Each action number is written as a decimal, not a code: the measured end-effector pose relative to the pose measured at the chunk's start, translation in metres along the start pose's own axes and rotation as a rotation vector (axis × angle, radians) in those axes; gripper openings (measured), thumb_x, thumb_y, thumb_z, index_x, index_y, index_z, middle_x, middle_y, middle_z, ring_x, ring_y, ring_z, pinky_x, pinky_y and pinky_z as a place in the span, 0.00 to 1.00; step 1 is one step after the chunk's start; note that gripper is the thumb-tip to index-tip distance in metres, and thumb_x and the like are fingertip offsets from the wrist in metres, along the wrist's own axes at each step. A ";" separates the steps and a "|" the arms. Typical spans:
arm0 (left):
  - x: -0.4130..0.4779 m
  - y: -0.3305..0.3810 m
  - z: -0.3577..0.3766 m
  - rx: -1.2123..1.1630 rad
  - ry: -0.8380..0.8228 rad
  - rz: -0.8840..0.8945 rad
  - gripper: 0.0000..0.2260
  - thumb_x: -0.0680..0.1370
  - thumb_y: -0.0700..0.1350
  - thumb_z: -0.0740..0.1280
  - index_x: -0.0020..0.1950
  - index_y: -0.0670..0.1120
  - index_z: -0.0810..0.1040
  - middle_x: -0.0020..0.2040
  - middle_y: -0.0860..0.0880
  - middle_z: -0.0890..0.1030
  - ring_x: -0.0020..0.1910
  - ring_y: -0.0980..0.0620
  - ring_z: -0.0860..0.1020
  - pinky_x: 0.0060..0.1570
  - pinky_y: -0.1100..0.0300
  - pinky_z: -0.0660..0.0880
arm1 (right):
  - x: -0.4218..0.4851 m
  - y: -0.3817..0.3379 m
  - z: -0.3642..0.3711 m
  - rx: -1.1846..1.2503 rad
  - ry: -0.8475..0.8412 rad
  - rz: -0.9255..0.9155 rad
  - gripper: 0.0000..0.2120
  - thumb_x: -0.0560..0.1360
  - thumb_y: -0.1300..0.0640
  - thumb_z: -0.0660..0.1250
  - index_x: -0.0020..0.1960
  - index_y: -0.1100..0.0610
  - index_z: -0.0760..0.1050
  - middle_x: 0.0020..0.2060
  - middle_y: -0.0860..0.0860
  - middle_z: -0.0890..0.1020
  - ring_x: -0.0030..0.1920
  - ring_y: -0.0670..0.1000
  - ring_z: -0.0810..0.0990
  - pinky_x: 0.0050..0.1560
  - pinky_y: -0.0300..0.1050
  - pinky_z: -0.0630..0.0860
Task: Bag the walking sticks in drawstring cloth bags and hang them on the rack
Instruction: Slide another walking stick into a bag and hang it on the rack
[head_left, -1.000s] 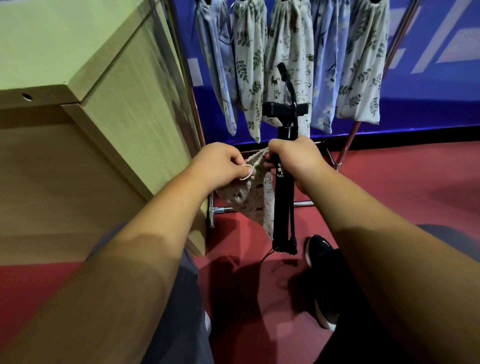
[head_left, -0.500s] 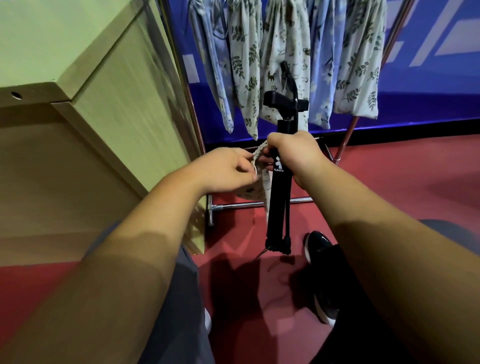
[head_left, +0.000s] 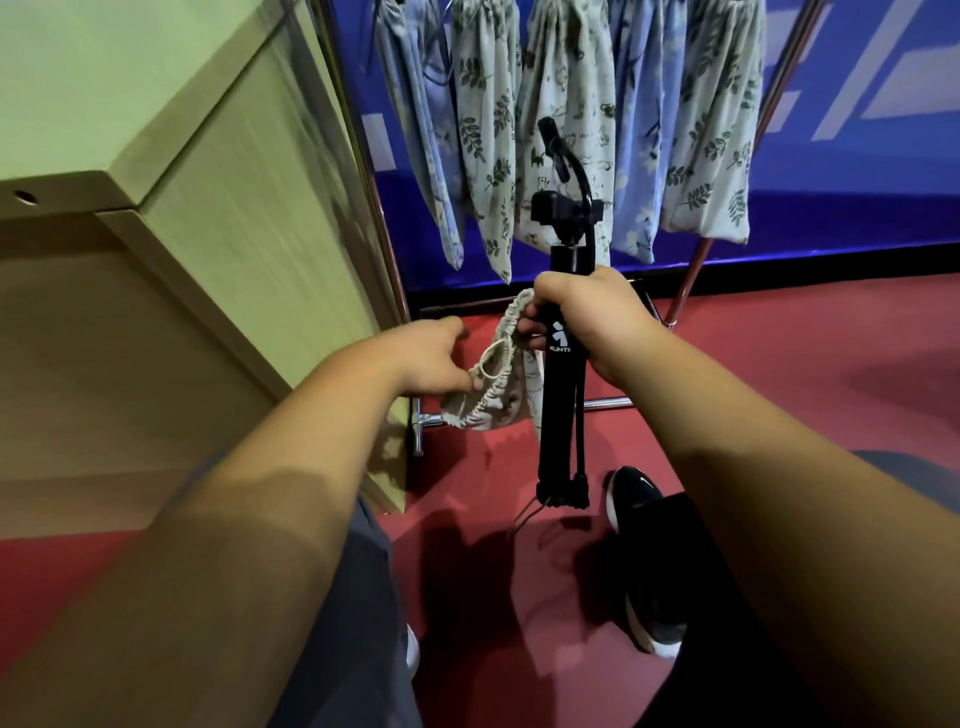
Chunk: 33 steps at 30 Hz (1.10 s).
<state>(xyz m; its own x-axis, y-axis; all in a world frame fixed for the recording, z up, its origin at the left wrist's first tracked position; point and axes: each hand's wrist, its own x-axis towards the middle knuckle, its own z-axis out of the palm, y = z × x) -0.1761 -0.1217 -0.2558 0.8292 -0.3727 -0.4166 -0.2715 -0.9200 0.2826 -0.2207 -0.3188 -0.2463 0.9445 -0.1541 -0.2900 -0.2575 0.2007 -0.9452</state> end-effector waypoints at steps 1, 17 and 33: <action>0.001 0.002 0.003 0.054 -0.017 0.009 0.32 0.76 0.56 0.77 0.75 0.46 0.72 0.66 0.45 0.81 0.62 0.43 0.80 0.56 0.58 0.75 | -0.001 0.000 0.000 0.007 -0.013 -0.003 0.06 0.74 0.67 0.64 0.39 0.63 0.75 0.33 0.58 0.79 0.37 0.60 0.82 0.43 0.55 0.74; 0.010 0.006 -0.005 -0.442 0.305 -0.231 0.14 0.82 0.46 0.61 0.46 0.38 0.80 0.41 0.33 0.79 0.41 0.31 0.81 0.34 0.56 0.69 | -0.010 -0.005 -0.006 -0.118 -0.078 -0.073 0.14 0.75 0.49 0.78 0.46 0.54 0.74 0.32 0.53 0.76 0.29 0.54 0.74 0.33 0.47 0.72; -0.003 -0.028 -0.014 -1.039 0.176 -0.465 0.06 0.82 0.47 0.62 0.47 0.47 0.73 0.29 0.51 0.59 0.23 0.54 0.55 0.24 0.66 0.55 | -0.026 0.010 -0.010 -0.341 -0.349 0.066 0.12 0.76 0.52 0.79 0.49 0.59 0.80 0.36 0.59 0.83 0.37 0.58 0.84 0.48 0.57 0.83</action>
<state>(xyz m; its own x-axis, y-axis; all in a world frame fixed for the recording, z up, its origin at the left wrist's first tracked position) -0.1638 -0.0932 -0.2505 0.8227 0.0739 -0.5636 0.5440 -0.3901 0.7429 -0.2494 -0.3223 -0.2498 0.9207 0.1937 -0.3388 -0.3163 -0.1382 -0.9385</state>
